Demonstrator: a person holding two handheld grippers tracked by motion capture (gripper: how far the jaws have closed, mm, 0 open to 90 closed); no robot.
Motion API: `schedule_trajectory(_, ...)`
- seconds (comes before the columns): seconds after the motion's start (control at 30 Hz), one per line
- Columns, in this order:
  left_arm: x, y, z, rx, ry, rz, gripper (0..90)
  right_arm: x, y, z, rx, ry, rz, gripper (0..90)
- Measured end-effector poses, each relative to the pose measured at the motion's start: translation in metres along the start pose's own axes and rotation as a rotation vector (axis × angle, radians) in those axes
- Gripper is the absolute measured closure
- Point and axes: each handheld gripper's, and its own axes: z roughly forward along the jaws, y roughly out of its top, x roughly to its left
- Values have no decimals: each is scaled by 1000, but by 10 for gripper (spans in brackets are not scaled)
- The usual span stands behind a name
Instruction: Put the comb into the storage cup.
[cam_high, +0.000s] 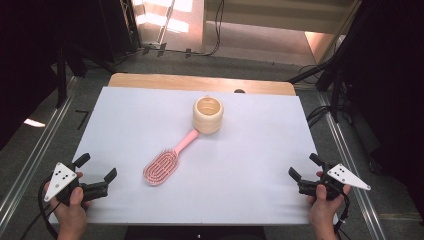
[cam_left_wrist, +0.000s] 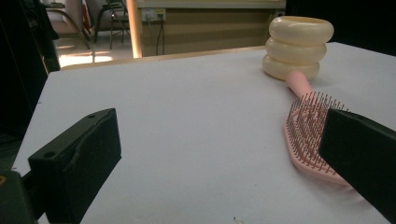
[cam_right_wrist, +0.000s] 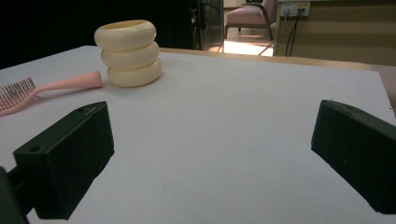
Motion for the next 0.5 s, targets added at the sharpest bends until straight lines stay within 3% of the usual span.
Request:
schedule_trajectory(0.23,-7,6,1,15,24,45,0,1,0,0,2,10,-9,0)
schedule_trajectory(0.5,-17,22,10,17,-16,38,5,3,0,1,5,11,-14,0)
